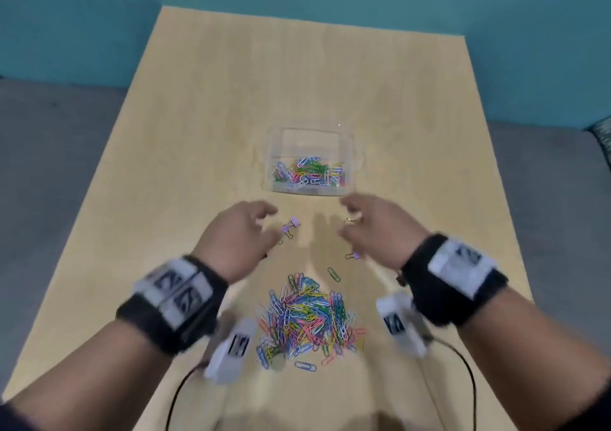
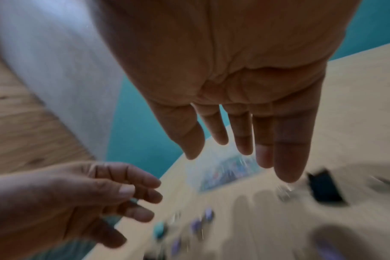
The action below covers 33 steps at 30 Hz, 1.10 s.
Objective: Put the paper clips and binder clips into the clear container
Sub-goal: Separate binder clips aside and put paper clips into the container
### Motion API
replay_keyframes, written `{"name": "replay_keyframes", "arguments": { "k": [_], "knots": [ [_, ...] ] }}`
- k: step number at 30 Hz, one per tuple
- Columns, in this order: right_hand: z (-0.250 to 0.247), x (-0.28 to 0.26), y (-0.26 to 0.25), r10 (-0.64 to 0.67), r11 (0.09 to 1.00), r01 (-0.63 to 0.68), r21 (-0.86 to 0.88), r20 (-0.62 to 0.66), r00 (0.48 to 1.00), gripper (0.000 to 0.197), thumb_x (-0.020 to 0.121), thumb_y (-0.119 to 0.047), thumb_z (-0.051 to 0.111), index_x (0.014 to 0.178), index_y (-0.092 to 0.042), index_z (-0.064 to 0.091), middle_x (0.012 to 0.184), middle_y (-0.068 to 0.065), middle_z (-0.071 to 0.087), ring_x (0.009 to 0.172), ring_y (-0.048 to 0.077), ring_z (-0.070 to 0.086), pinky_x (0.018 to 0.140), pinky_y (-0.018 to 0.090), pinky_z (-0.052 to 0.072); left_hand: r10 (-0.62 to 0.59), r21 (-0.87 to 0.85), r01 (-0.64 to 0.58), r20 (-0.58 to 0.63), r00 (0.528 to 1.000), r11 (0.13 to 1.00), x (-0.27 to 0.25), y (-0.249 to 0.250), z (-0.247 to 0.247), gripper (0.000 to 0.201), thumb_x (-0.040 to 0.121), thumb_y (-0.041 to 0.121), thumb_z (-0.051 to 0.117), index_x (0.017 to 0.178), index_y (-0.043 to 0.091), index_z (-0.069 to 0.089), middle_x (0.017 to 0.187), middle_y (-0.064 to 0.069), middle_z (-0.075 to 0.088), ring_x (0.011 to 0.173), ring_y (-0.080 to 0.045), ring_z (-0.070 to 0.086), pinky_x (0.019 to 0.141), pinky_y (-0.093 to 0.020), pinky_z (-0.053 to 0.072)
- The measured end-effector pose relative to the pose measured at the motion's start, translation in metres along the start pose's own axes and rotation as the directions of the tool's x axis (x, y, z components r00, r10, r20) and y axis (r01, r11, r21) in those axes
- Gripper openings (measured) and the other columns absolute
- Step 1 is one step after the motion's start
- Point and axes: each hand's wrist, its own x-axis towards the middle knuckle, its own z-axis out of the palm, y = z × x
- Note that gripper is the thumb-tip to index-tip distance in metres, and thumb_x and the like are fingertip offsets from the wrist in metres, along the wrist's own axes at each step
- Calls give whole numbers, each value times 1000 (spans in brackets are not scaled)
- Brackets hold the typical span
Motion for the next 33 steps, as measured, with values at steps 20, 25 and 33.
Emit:
{"name": "replay_keyframes", "arguments": {
  "k": [20, 25, 33],
  "knots": [
    [140, -74, 7, -95, 975, 83, -207, -53, 994, 66, 86, -24, 60, 144, -19, 29, 148, 9, 28, 136, 30, 20, 99, 45, 42, 267, 385, -257, 28, 963, 886, -79, -42, 114, 67, 81, 33, 67, 141, 23, 39, 146, -6, 34, 126, -25, 25, 104, -36, 38],
    [133, -73, 3, -113, 955, 96, -282, -45, 993, 53, 73, -1, 58, 122, -16, 45, 119, 9, 44, 106, 29, 36, 77, 36, 44, 255, 388, -225, -25, 967, 894, -71, -38, 112, 45, 74, 7, 66, 115, 23, 59, 110, -3, 51, 95, -25, 41, 73, -35, 50],
    [118, -75, 0, -93, 944, 99, -314, 33, 995, 46, 72, 9, 49, 112, -13, 44, 111, 10, 44, 100, 29, 40, 74, 34, 37, 257, 417, -209, -62, 964, 885, -68, -44, 108, 27, 65, -8, 61, 77, 15, 61, 81, -2, 51, 68, -19, 37, 53, -31, 35]
  ]
}}
